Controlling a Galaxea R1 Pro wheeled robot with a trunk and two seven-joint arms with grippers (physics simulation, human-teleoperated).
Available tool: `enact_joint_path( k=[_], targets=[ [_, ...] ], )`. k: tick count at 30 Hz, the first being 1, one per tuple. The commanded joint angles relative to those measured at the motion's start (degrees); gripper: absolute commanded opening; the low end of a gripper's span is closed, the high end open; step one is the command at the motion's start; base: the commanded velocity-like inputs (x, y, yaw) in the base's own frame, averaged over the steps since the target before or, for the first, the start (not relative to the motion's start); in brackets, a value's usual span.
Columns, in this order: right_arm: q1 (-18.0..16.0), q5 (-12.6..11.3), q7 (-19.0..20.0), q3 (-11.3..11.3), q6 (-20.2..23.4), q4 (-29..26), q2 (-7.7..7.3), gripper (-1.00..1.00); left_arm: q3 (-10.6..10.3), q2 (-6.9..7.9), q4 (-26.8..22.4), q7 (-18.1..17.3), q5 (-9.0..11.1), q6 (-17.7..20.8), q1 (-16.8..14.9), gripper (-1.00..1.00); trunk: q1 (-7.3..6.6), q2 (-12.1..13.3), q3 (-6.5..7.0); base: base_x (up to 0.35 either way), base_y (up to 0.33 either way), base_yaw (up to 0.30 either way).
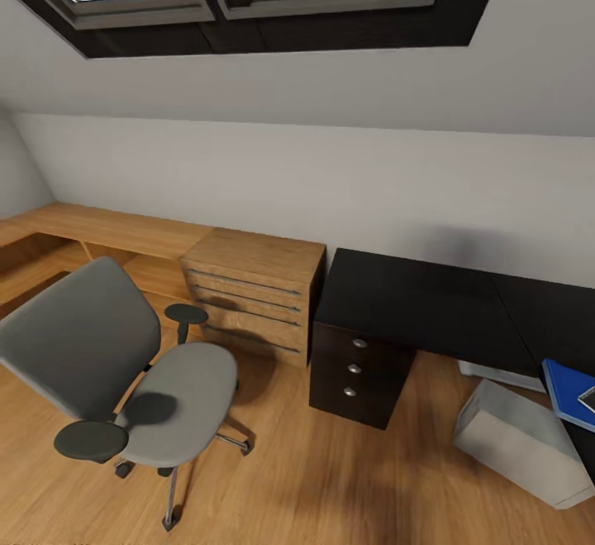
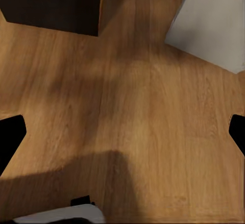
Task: In the bedroom, organize the workspace by keeping the computer under the desk, ensuring the monitor is on the desk, placing the keyboard on the desk next to the monitor, placing the mouse on the desk next to the keyboard, moving the folder from the swivel chair onto the desk next to the mouse, stacking the notebook on top of the folder with the pen on top of the notebook, and positioning the swivel chair next to the desk.
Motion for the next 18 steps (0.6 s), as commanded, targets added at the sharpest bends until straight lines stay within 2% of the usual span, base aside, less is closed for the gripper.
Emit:
enact_joint_path(
  k=[1, 6, 11, 18],
  targets=[
    [-0.1, -0.2, -0.3, 0.5, 0.8, 0.1, 0.04, 1.0, -0.5, 0.04, -0.2, 0.6, 0.0, -0.2, -0.1, 1.0, 0.03, -0.1, -0.12, 0.0, 0.0, 0.013],
    [-0.1, -0.4, -0.2, 0.6, 6.5, -0.5, 0.4, 1.0, -0.5, 0.01, 0.0, 0.6, 0.1, -0.1, -0.1, 1.0, 0.03, -0.1, -0.12, 0.0, 0.0, 0.005],
    [-0.1, -0.3, -0.2, 0.6, 8.2, -0.5, 0.36, 1.0, -0.4, 0.01, 0.0, 0.4, 0.1, -0.1, -0.1, 1.0, 0.03, -0.1, -0.12, 0.0, 0.0, 0.001],
    [-0.1, -0.4, -0.2, 0.6, 8.4, -0.6, 0.49, 1.0, -0.5, -0.02, 0.0, 0.2, 0.0, -0.1, -0.1, 1.0, 0.03, -0.1, -0.12, 0.0, 0.0, 0.0]
  ],
)
